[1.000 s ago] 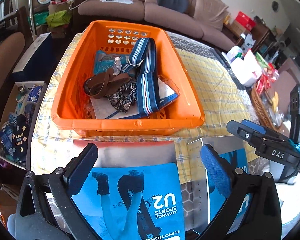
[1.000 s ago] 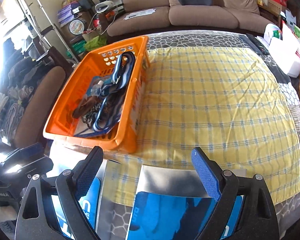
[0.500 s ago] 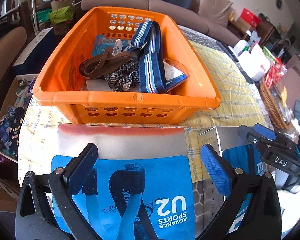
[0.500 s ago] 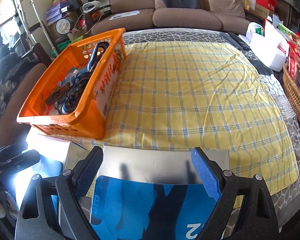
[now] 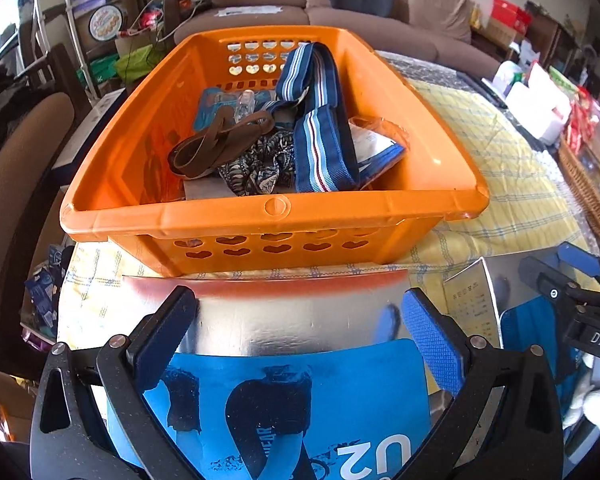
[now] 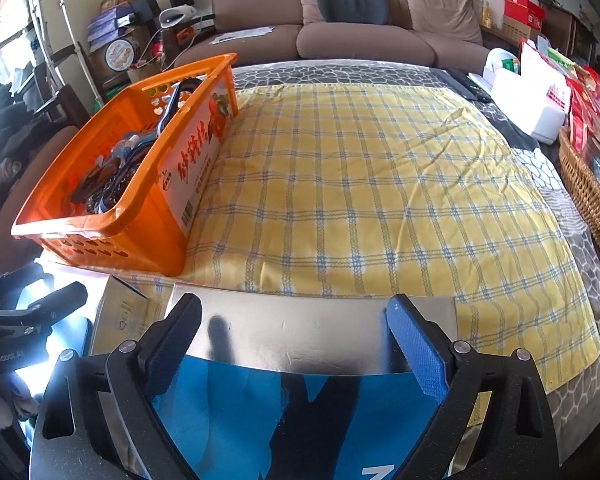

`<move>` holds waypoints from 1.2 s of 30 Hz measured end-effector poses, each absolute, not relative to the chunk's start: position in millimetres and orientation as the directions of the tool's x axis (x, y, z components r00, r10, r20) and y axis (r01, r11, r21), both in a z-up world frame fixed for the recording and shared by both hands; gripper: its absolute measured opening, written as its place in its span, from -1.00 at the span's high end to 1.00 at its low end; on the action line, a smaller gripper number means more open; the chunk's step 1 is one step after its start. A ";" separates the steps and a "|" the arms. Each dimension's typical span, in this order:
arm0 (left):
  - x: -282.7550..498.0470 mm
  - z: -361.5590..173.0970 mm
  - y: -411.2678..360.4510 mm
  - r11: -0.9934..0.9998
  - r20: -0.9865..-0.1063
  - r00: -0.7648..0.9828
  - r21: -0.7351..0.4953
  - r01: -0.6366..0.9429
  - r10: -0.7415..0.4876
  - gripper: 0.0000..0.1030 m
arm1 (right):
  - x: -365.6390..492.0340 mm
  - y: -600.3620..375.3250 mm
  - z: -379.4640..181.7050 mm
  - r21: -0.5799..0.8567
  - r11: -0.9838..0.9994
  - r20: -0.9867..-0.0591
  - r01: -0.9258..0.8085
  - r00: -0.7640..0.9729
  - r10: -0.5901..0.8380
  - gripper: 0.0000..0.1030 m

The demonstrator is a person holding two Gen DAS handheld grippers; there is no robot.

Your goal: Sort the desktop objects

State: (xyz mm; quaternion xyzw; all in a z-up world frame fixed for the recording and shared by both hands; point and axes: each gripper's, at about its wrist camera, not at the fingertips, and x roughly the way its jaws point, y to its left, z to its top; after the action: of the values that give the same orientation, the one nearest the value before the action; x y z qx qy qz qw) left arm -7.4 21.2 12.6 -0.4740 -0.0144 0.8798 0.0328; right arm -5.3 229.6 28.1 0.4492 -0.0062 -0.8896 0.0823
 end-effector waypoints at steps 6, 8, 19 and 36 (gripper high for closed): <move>-9.2 9.3 24.5 -0.999 -0.828 -0.560 -0.020 -0.035 0.036 -1.00 | -6.4 225.9 22.6 0.029 -0.989 -0.803 0.142 -0.586 -0.108 -1.00; -7.9 8.5 25.3 -0.999 -0.822 -0.569 -0.013 -0.031 0.028 -1.00 | -6.1 223.7 21.0 0.006 -0.990 -0.803 0.141 -0.589 -0.089 -1.00; -8.6 7.7 27.4 -1.000 -0.810 -0.586 -0.010 -0.017 0.018 -1.00 | -3.6 223.4 19.2 -0.001 -0.991 -0.790 0.133 -0.608 -0.081 -1.00; -8.8 6.4 24.6 -1.000 -0.806 -0.591 -0.010 -0.018 0.019 -1.00 | -3.9 223.1 19.4 -0.001 -0.991 -0.790 0.133 -0.608 -0.081 -1.00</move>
State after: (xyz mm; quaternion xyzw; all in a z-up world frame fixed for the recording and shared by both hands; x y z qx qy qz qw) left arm -8.8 24.6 6.4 -0.4521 -0.0005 0.8919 0.0105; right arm -3.9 223.1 19.4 0.4386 0.0298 -0.8962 0.0597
